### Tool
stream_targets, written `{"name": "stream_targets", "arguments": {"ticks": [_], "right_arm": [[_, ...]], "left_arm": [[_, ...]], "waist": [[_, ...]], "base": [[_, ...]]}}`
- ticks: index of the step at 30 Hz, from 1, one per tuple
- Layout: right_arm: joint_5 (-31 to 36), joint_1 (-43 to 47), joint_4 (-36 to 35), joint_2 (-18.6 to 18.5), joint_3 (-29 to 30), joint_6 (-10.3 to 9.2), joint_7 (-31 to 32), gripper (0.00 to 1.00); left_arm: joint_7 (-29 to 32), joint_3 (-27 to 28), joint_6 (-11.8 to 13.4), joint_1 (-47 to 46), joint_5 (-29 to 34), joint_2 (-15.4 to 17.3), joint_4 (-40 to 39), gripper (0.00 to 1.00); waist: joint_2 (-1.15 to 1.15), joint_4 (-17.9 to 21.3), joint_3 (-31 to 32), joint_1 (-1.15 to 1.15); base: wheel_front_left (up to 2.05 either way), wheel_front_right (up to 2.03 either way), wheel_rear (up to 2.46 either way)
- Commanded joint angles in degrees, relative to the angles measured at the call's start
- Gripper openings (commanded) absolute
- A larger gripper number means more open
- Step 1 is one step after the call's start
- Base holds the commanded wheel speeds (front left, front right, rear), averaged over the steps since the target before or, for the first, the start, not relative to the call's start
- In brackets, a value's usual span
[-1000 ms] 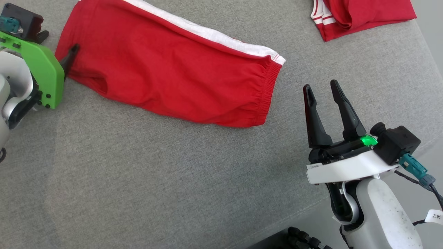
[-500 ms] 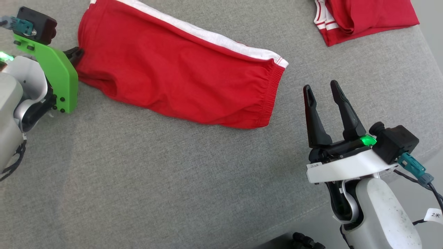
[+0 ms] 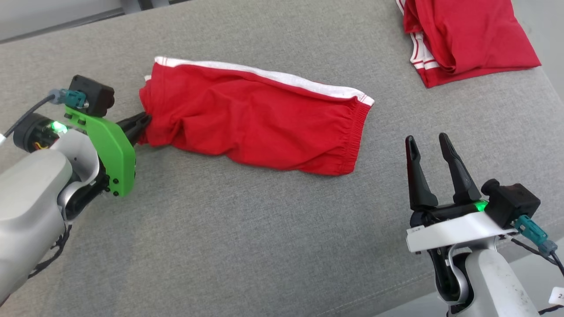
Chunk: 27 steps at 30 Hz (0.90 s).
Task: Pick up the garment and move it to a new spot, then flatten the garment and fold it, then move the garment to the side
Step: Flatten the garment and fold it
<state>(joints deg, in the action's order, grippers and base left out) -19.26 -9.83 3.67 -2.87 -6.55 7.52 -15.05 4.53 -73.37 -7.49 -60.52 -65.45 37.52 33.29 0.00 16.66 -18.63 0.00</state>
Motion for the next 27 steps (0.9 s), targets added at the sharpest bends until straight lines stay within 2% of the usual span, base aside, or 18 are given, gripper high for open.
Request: {"name": "stream_targets", "arguments": {"ticks": [1, 8, 16, 24, 25, 26, 27], "right_arm": [[0.6, 1.1, 0.2, -0.1, 0.5, -0.09, -0.1, 1.00], [0.8, 4.2, 0.5, -0.1, 2.1, -0.09, -0.1, 1.00], [1.4, 6.3, 0.8, -0.1, 2.8, -0.09, -0.1, 1.00], [1.4, 7.2, 0.9, -0.4, 3.5, -0.09, 0.7, 1.00], [1.3, 7.2, 0.9, -0.4, 3.6, -0.09, 0.9, 1.00], [1.4, 7.2, 0.9, -0.4, 3.7, -0.09, 1.0, 1.00], [1.5, 7.1, 0.9, -0.4, 3.7, -0.09, 1.1, 1.00]], "left_arm": [[-0.7, 0.0, 0.0, 1.7, -0.5, 0.8, -0.5, 0.00], [-3.5, 0.0, 0.0, 7.2, -1.3, 2.2, -3.2, 0.00], [-6.0, 0.1, 0.0, 12.0, -3.1, 3.4, -4.6, 0.00], [-8.7, 0.2, 1.1, 17.3, -4.1, 1.6, -4.1, 0.00], [-9.8, 0.4, 1.5, 17.7, -3.8, 1.2, -3.8, 0.12], [-10.9, 0.5, 1.9, 18.0, -3.3, 0.8, -3.5, 0.62], [-12.2, 0.5, 2.3, 18.2, -2.8, 0.3, -3.0, 1.00]], "waist": [[0.00, -3.4, 3.8, 0.00], [0.00, -6.1, 6.8, 0.00], [0.00, -7.2, 8.6, 0.00], [0.00, -7.9, 9.3, 0.00], [0.00, -8.1, 9.4, 0.00], [0.00, -8.4, 9.4, 0.00], [0.00, -8.7, 9.5, 0.00]], "base": [[0.00, 0.00, 0.00], [0.00, 0.00, 0.00], [0.00, 0.00, 0.00], [0.00, 0.00, 0.00], [0.00, 0.00, 0.00], [0.00, 0.00, 0.00], [0.00, 0.00, 0.00]]}}
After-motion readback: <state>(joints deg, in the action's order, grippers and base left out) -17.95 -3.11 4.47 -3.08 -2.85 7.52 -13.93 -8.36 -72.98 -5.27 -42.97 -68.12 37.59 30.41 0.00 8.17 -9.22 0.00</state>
